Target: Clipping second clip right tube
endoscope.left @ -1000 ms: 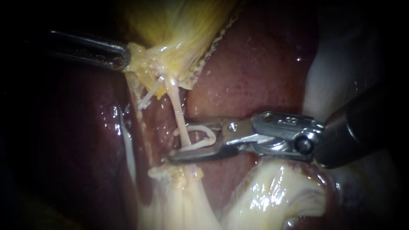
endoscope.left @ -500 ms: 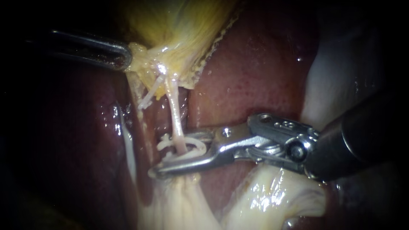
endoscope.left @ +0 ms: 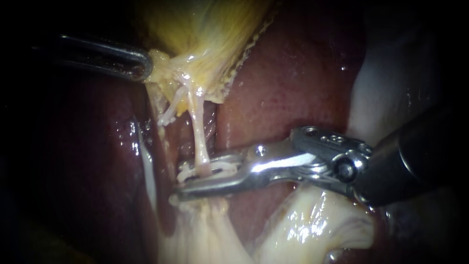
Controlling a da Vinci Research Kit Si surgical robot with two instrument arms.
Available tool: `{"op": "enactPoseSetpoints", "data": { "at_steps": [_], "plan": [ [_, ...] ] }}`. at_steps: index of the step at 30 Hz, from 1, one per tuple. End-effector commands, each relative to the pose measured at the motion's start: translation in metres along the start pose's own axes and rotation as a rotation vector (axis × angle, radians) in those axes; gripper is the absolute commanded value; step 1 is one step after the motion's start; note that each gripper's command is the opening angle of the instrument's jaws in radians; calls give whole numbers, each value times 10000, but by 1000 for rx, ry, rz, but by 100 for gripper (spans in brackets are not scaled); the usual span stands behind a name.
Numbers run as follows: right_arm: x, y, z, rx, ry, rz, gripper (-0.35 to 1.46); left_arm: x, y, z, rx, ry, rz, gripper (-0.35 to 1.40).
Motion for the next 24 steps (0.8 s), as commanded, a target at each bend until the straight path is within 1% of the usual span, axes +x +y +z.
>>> {"op": "enactPoseSetpoints", "data": {
  "at_steps": [1,4,9,10,14,24],
  "plan": [
    [0,0,0,7,-5,7,-20,0,0,0,-1,0,0,-35],
    [0,0,0,24,-19,15,-35,1,0,1,2,1,0,-35],
    [-1,3,0,59,-48,30,-35,1,1,1,2,1,0,-35],
    [-1,5,0,58,-55,34,-35,1,1,1,2,1,0,-35],
    [-6,9,1,30,-55,41,-35,1,1,1,2,1,0,-35],
    [-8,12,0,27,-57,40,-35,2,3,2,2,1,1,-35]
  ]
}}
